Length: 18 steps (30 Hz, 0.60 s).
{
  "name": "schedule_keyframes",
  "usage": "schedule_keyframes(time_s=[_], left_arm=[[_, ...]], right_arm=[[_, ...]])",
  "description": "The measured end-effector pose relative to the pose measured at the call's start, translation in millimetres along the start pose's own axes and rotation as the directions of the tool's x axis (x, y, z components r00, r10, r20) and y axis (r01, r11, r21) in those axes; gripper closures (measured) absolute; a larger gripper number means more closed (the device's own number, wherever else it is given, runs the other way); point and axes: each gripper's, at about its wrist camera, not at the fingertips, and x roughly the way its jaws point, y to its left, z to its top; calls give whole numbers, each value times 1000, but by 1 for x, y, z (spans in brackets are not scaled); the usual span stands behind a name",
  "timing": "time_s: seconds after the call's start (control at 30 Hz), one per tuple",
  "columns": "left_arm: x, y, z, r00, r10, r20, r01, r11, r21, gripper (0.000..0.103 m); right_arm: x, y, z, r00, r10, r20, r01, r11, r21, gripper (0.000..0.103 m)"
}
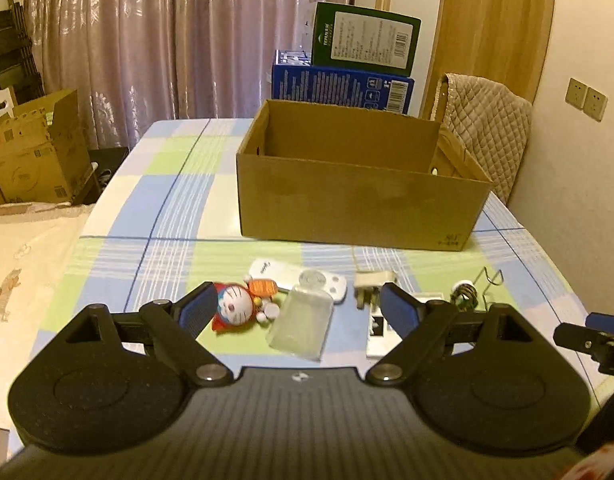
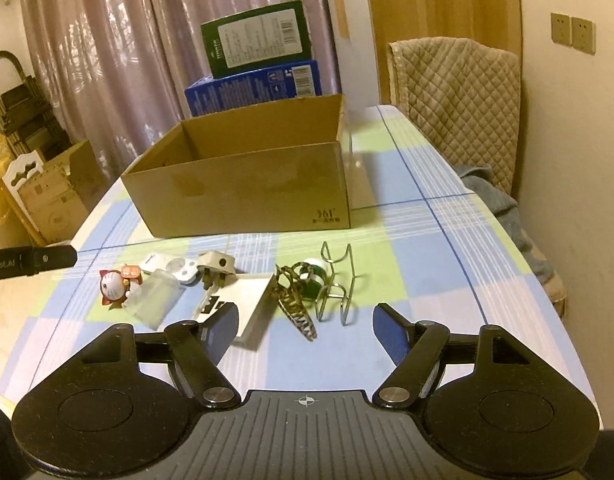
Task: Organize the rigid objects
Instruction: 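Withdraw both grippers from the box back toward the table items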
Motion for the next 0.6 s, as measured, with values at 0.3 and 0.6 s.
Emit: schedule_keyframes(time_s=[0.3,0.6], left_arm=[[6,-10,-7,1000,3,-17,-2,998,57,17],[36,-13,-22,998,-33,-56,40,991,127,17]], right_arm=[[-1,-3,0,1000,-11,2,11,1000,-3,32],[16,-12,-1,999,-37,-20,37,999,11,32]])
